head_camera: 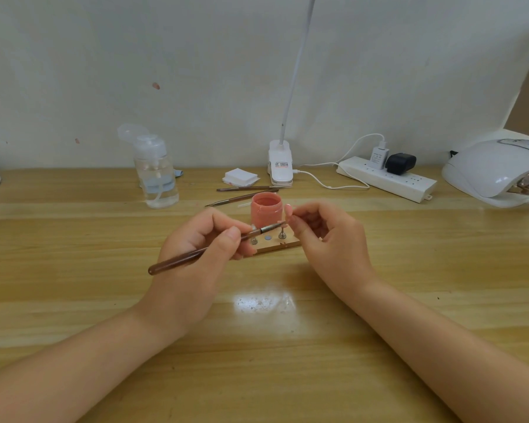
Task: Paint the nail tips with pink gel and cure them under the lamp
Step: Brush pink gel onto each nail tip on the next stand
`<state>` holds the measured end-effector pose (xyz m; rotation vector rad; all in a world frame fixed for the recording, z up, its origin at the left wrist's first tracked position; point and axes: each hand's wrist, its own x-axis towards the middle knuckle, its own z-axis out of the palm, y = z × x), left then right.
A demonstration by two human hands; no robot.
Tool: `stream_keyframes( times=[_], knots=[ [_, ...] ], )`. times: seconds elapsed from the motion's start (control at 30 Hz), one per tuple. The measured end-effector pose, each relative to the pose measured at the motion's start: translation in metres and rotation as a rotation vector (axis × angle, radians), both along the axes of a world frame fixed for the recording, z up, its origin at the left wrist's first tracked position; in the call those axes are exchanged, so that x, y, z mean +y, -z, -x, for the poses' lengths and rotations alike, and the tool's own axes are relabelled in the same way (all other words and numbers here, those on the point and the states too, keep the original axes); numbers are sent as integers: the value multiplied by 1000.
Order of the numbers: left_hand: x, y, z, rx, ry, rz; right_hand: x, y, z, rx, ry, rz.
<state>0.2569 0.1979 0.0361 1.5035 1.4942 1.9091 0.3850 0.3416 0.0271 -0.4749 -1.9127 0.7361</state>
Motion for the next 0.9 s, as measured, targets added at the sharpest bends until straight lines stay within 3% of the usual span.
stream_keyframes(
  times=[0.47,0.9],
  knots=[
    [-2,-1,-2,187,-31,41,-7,-4,-2,20,-70,30],
    [-2,0,-1,168,-59,39,-6,-3,-1,13,-56,23]
  ],
)
